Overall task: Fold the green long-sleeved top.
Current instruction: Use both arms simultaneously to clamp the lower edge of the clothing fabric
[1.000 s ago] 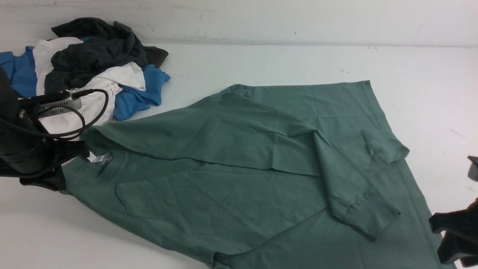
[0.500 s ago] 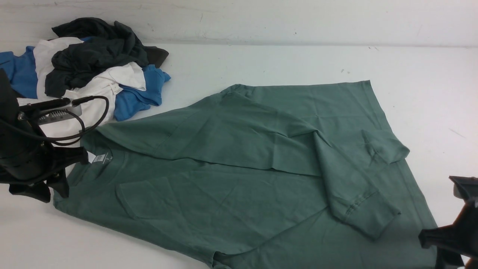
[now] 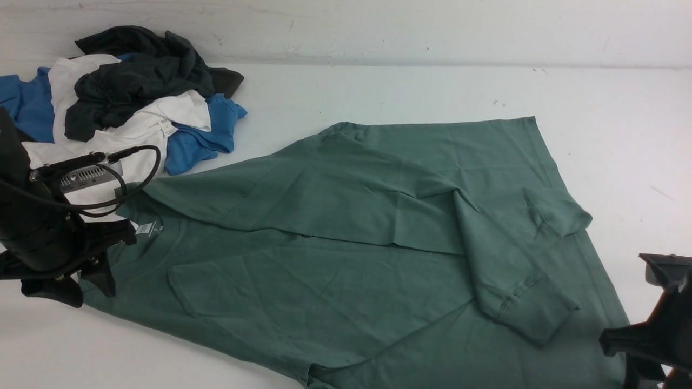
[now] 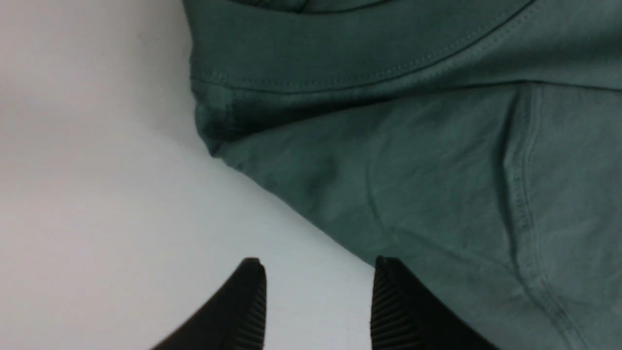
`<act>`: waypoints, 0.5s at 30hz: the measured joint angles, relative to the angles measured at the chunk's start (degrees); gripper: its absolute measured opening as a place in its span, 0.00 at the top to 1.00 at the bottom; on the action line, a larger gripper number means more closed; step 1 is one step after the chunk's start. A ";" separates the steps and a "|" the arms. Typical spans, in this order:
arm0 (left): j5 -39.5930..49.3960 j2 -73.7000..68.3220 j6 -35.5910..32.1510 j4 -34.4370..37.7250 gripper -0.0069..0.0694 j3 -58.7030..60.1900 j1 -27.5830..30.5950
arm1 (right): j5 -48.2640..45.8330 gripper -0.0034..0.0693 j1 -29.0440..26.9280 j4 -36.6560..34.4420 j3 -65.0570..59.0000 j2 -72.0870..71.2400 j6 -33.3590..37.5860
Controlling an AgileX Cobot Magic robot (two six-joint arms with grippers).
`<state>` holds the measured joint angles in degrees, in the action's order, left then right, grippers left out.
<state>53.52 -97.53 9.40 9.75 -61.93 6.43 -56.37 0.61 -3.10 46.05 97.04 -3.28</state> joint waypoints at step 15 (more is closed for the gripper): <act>-9.79 -0.59 1.71 -3.25 0.54 4.89 -1.32 | -0.65 0.49 0.00 -0.13 0.25 0.10 0.23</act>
<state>43.73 -98.13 11.12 6.49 -57.04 5.11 -57.02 0.61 -3.23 46.30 97.14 -3.05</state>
